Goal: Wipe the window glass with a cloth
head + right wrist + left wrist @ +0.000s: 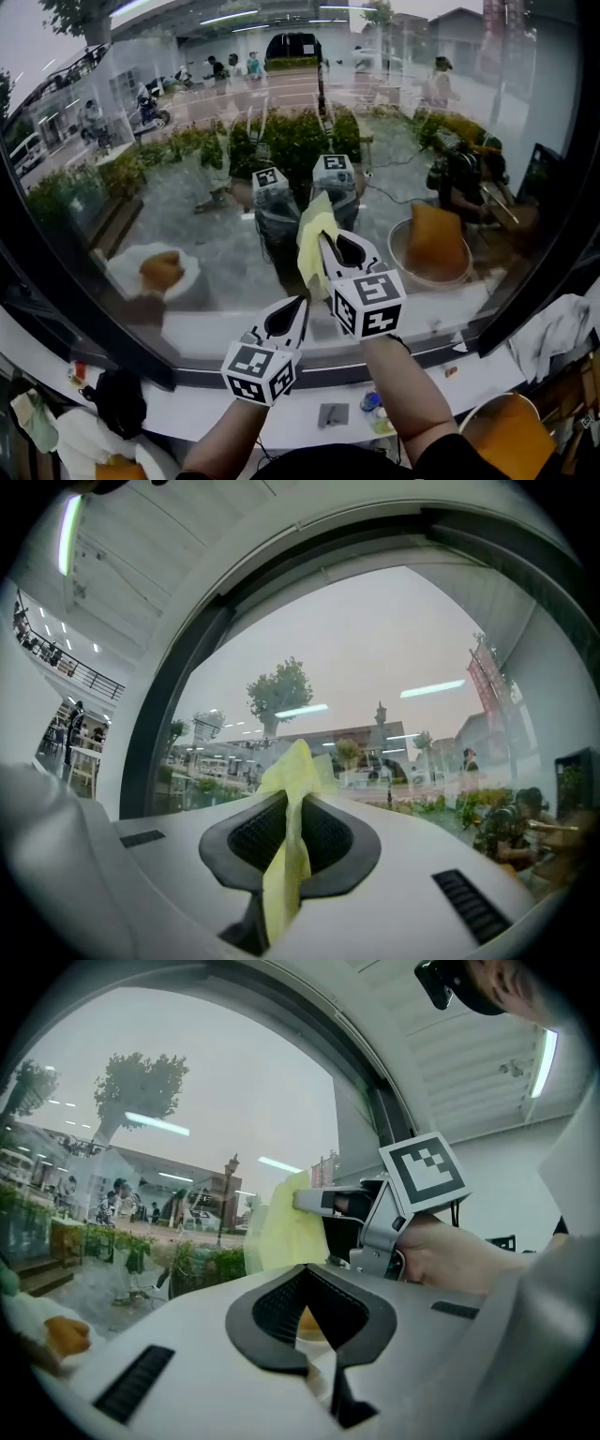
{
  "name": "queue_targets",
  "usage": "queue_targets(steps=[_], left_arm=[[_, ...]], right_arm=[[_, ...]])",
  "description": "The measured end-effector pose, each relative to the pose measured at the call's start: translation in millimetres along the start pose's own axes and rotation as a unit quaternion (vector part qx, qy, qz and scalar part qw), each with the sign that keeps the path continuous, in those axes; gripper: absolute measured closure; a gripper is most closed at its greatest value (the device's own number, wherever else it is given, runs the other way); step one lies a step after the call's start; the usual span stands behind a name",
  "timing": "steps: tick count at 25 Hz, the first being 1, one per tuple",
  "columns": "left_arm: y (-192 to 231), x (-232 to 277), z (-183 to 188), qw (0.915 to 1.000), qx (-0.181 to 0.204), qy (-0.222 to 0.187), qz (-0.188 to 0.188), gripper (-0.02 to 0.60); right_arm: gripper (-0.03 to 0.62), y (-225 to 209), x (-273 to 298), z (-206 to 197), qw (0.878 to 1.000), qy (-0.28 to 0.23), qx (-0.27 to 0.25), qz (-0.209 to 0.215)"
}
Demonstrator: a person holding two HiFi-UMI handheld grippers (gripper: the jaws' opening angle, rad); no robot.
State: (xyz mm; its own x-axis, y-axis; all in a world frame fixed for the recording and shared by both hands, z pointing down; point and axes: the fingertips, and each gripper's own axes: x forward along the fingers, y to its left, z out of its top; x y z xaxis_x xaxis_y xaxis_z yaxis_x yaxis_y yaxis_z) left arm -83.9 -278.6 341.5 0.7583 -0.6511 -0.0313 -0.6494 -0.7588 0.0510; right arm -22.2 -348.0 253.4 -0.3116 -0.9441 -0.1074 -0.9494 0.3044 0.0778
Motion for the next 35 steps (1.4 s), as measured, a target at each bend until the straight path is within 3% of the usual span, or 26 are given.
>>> queue_targets(steps=[23,25,30,35], left_arm=[[-170,133,-23,0.9972,-0.001,0.026,-0.071,0.574],[-197,146,-23,0.9968,0.001,0.03,-0.074,0.574],[-310,197,-17,0.9961,0.001,0.033,-0.082,0.574],[-283,215,-38,0.9948,-0.005,0.029,-0.098,0.574]], right_arm=[[0.542,-212,-118,-23,0.997,0.027,-0.002,-0.073],[0.542,-238,-140,-23,0.996,0.027,0.001,-0.079],[0.542,-341,-230,-12,0.995,0.032,0.006,-0.097],[0.542,-352,-208,-39,0.992,0.041,-0.004,-0.118]])
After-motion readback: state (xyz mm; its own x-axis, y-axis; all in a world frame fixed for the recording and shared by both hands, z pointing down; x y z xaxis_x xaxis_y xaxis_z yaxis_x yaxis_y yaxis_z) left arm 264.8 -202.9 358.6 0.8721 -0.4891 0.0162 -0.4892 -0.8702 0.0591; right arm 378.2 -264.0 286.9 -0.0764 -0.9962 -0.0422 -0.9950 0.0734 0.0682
